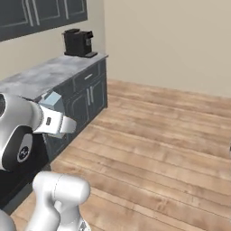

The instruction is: Pick the milk, water bottle from the counter and place them in the open cabinet.

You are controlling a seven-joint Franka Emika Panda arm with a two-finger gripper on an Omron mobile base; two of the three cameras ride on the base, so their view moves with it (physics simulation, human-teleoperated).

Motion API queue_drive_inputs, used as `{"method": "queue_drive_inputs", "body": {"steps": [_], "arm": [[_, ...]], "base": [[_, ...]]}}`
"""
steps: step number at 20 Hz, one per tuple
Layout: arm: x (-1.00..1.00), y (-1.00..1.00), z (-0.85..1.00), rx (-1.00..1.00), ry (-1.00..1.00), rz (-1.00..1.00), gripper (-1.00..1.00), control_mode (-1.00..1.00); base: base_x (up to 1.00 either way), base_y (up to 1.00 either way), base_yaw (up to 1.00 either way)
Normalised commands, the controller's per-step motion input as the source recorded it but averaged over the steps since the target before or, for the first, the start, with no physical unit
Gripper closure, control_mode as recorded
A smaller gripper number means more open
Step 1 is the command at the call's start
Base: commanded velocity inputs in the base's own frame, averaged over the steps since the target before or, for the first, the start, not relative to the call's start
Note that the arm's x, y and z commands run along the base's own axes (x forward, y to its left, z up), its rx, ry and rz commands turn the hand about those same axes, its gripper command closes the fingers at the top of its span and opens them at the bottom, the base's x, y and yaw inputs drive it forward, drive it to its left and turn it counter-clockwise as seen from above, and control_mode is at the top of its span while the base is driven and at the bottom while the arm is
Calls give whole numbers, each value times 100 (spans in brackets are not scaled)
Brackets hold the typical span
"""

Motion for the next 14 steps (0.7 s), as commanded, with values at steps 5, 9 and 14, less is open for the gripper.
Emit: {"method": "queue_drive_inputs", "body": {"steps": [5,9,14], "arm": [[0,0,0,0,0,0,100,100],[0,0,0,0,0,0,100,100],[0,0,0,0,0,0,100,100]], "base": [[-54,0,57],[-53,2,54],[-50,4,47]]}}
